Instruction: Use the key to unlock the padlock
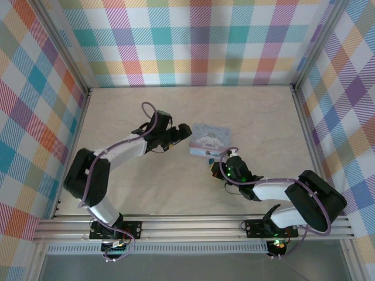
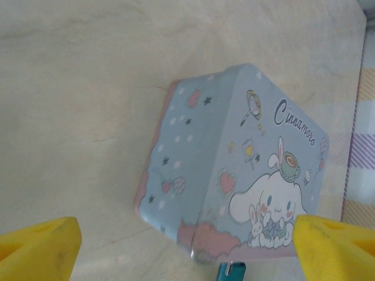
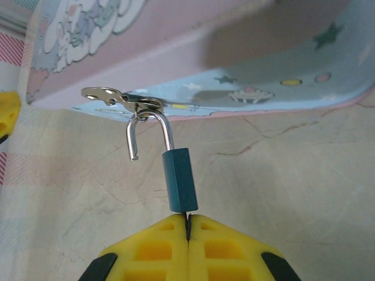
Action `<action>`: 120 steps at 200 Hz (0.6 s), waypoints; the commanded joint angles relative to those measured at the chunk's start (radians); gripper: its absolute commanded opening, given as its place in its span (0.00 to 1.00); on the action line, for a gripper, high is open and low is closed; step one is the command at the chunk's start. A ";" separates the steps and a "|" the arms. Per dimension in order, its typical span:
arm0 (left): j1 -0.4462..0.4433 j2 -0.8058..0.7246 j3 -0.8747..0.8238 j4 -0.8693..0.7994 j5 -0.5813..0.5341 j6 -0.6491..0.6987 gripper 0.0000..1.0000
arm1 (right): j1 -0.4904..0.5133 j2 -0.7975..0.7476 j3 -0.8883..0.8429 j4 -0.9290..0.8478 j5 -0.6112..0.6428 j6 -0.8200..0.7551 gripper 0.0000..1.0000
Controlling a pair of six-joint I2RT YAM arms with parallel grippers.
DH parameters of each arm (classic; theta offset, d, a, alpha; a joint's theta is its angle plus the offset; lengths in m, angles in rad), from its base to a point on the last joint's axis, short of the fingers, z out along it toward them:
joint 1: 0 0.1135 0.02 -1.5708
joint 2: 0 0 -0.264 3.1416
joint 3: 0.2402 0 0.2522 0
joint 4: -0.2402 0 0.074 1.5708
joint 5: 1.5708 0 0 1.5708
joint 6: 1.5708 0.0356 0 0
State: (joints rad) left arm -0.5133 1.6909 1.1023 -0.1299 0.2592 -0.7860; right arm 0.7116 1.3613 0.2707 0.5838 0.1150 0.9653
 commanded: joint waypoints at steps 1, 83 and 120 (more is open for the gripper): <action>0.008 0.094 0.097 -0.011 0.144 0.084 0.92 | -0.017 -0.002 -0.017 -0.007 -0.018 0.060 0.00; 0.003 0.320 0.274 -0.089 0.181 0.134 0.88 | -0.041 0.006 -0.030 0.002 -0.034 0.085 0.00; 0.002 0.337 0.227 -0.097 0.121 0.134 0.84 | -0.046 0.000 -0.025 -0.024 -0.031 0.067 0.05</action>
State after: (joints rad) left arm -0.5137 2.0075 1.3533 -0.1707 0.4267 -0.6785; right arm 0.6750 1.3617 0.2558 0.5854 0.0830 1.0328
